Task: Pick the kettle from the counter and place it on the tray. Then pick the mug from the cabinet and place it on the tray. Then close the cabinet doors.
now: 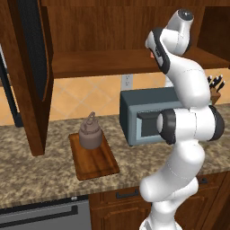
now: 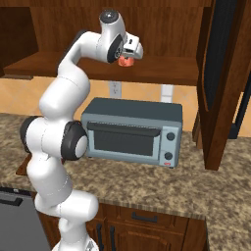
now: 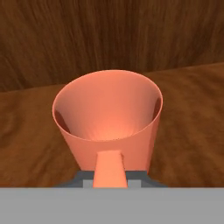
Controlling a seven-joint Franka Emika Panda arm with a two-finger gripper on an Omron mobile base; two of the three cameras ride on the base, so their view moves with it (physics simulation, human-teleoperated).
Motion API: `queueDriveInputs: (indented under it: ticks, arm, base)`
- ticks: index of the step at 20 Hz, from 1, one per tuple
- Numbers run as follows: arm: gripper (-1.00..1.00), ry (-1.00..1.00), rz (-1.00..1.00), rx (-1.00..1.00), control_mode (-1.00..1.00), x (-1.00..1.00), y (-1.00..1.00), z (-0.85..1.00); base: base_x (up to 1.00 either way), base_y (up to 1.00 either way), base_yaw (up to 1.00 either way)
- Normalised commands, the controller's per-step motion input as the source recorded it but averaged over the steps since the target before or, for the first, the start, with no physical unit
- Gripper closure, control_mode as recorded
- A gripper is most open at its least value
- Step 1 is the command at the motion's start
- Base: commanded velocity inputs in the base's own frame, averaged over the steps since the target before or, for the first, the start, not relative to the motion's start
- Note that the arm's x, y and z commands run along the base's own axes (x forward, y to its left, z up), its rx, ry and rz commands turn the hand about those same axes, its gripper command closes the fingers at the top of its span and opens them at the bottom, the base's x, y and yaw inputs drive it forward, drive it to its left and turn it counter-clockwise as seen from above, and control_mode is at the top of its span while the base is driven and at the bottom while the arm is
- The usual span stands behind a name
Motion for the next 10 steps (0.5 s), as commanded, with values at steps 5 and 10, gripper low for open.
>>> queueDriveInputs:
  ticks: [5, 10]
  arm:
    - [1.00, -0.07, 0.00, 0.00, -1.00, -0.18, 0.00, -0.07]
    - [1.00, -0.14, 0.00, 0.00, -1.00, -0.80, 0.00, -0.13]
  base:
    - [0.00, 0.00, 0.00]
    - [0.00, 0.00, 0.00]
